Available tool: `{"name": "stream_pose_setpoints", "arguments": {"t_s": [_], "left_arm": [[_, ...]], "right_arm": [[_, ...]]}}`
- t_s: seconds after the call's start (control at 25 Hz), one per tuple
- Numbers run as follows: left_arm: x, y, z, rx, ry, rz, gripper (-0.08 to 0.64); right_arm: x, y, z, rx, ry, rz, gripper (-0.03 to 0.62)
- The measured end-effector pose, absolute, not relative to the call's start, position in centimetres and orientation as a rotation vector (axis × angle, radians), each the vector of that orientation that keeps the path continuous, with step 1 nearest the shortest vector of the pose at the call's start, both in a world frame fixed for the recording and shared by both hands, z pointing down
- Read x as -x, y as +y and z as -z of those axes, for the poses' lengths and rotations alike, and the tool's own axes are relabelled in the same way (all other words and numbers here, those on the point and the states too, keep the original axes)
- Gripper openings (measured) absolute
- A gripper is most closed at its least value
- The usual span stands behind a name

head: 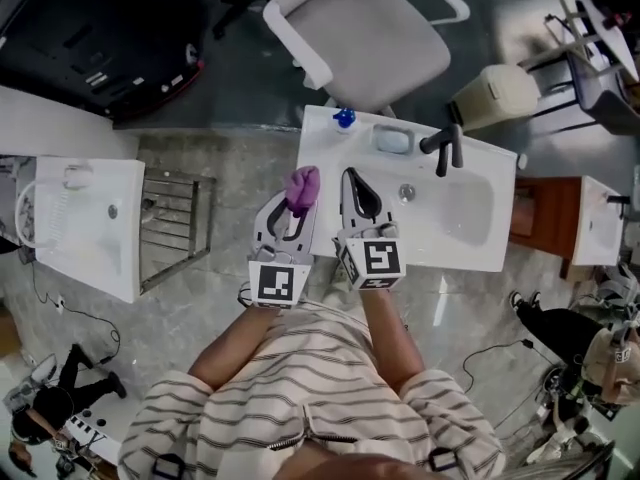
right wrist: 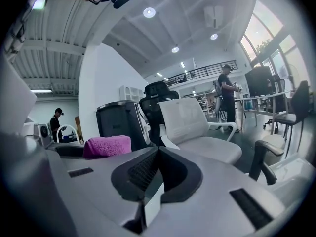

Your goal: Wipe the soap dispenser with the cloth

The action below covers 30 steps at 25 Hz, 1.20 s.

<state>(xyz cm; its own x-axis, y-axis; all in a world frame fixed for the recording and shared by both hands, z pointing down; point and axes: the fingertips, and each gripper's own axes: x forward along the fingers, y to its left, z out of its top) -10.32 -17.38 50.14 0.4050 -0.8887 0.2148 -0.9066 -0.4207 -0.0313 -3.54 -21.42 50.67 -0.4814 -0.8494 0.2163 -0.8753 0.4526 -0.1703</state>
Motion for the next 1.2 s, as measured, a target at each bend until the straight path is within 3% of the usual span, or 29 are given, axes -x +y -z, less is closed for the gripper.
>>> {"name": "stream_pose_setpoints", "arguments": {"t_s": [0.44, 0.84, 1.2], "left_arm": [[10.9, -21.7, -52.8, -2.547, -1.568, -0.319, 0.112], [11.5, -22.8, -54.9, -2.526, -1.548, -0.351, 0.112], [12.4, -23.0, -55.9, -2.508, -1.553, -0.341, 0.112]], "right_arm": [[3.8, -26.1, -55.4, -1.624, -2.517, -0.442, 0.006], [3.9, -28.6, -59.4, -1.648, -2.453, -0.414, 0.102], [4.1, -31.1, -62.1, -1.675, -2.400, -0.402, 0.137]]}}
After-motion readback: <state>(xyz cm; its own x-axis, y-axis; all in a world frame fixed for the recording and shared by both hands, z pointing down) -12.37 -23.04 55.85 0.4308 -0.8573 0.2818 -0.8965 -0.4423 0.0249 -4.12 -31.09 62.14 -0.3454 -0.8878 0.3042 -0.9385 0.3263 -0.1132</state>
